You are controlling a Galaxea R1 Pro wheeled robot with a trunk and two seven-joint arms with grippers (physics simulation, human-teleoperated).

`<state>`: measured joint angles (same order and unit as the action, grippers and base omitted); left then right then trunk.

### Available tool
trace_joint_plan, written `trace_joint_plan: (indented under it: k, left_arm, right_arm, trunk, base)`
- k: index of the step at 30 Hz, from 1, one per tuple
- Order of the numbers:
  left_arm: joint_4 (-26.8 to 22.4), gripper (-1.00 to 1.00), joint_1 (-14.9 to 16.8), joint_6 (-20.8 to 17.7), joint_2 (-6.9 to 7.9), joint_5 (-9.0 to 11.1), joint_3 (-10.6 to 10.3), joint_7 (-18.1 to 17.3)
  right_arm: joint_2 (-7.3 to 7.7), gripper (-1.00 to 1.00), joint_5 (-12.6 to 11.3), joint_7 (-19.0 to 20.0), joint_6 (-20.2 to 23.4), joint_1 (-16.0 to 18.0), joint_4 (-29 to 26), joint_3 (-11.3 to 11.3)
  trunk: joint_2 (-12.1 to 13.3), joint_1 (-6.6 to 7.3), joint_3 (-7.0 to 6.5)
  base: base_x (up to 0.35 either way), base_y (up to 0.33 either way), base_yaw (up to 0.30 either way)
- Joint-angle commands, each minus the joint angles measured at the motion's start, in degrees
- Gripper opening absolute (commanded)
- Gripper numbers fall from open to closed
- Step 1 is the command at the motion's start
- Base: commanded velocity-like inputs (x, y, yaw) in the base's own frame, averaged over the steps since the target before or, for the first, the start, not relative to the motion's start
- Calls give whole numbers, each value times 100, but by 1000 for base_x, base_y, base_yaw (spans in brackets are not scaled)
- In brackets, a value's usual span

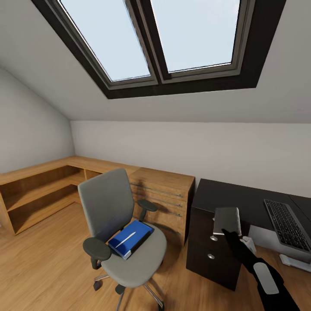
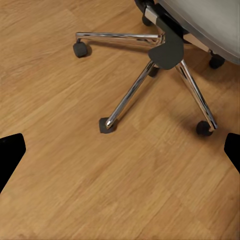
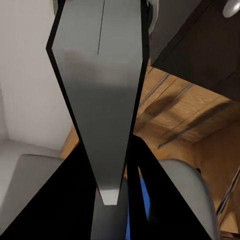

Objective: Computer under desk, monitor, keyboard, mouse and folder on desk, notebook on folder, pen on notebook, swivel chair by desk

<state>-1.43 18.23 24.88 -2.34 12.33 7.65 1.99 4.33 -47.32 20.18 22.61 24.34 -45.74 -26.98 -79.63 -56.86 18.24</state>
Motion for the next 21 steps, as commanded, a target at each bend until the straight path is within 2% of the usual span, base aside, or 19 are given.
trace_joint_plan:
  k: [1,12,17,21]
  left_arm:
    - [3,100,4,17,-2,-29,43,8]
    - [3,100,5,17,-3,-29,43,-2]
    - [3,100,5,18,-3,-29,43,5]
    - [3,100,5,19,-3,-29,43,9]
  right_arm:
    - [-2,-100,-43,34,56,19,-12,-8]
    - [13,-100,-43,26,107,68,-72,48]
    - [226,-100,-41,18,175,71,-72,45]
    - [298,-100,-58,39,214,71,-56,39]
  trunk:
    - [-4,0,7]
    - [-4,0,7]
    - [-4,0,7]
    - [-4,0,7]
  base:
    - [0,0,0]
    - [0,0,0]
    - [0,0,0]
    - [0,0,0]
